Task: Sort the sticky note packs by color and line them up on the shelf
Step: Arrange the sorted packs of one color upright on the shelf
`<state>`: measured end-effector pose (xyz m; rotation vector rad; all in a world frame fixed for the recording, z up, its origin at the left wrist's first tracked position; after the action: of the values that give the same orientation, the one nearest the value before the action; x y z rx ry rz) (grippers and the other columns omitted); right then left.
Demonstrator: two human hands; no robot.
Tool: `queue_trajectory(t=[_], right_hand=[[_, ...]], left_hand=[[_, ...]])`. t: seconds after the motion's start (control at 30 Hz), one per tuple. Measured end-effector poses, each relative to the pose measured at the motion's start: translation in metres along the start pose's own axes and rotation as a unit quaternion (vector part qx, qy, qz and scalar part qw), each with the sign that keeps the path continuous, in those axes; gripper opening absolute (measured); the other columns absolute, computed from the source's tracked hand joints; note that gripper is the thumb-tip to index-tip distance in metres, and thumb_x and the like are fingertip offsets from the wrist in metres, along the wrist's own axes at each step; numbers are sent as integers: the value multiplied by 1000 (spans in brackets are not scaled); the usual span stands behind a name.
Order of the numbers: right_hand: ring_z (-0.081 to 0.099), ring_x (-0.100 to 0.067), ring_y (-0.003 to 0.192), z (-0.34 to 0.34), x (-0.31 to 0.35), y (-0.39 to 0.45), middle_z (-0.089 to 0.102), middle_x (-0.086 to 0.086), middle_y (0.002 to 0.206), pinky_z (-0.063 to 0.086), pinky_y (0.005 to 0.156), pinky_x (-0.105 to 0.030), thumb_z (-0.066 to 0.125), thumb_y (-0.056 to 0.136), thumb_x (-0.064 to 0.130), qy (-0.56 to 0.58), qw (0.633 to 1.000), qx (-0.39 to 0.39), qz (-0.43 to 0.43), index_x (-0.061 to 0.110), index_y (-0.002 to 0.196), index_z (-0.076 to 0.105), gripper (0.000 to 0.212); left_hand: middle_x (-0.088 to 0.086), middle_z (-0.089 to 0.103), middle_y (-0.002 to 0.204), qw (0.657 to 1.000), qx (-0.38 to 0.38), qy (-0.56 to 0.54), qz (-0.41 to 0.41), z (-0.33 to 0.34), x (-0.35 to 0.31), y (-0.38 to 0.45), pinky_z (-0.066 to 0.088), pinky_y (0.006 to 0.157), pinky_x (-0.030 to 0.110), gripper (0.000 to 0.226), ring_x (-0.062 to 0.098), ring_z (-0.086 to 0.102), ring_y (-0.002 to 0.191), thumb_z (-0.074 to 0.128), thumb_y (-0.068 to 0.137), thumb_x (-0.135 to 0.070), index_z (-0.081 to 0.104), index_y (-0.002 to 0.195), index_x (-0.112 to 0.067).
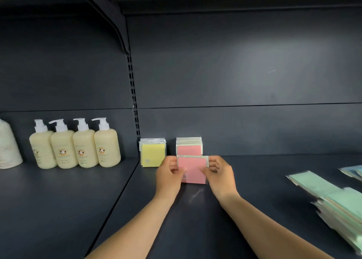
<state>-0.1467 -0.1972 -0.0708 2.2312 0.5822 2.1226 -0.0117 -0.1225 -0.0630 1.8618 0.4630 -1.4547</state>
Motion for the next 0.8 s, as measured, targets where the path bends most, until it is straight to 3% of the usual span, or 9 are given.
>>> queue_trajectory(t=[0.17,0.37,0.53,0.73,0.8], right_hand=[[60,0,81,14,-17,44,66,9,90,45,62,-9,64,85,9,-29,999,-11,7,18,96,61,15],[55,5,86,25,-35,67,56,18,93,42,64,-7,67,82,4,-18,999,11,36,23,106,48,36],[58,2,88,32,-43,72,62,11,100,43,66,-9,60,86,5,-41,998,44,37,22,121,55,39],[57,-1,87,33,-38,70,60,10,100,42,61,-7,59,87,5,-59,997,50,31,18,123,53,38],[59,-8,95,28,-31,66,60,7,102,42,67,-8,60,87,7,-88,994,57,27,15,123,53,38]], left_hand=[[-10,62,82,998,-30,48,23,13,13,37,43,62,2,30,3,58,75,62,79,5,54,85,-23],[-3,57,98,994,-39,98,31,17,33,61,42,65,7,24,1,56,84,66,79,-2,55,91,-20],[-13,59,89,995,-31,88,33,21,35,66,41,63,-1,27,-3,55,81,64,80,1,53,96,-17],[-13,60,85,992,-39,114,35,20,29,62,41,60,5,24,6,58,79,65,80,-1,54,95,-18],[-9,63,86,987,-41,149,45,18,22,57,43,63,7,23,10,60,81,67,80,-5,54,95,-18]])
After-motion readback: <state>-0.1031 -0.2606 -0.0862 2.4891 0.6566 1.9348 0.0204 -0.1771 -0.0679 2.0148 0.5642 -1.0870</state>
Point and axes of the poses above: each hand's wrist, its own y-axis towards the middle knuckle, its own z-axis out of the palm, x = y × z, the point moved 5 cm from there along y, towards the middle knuckle
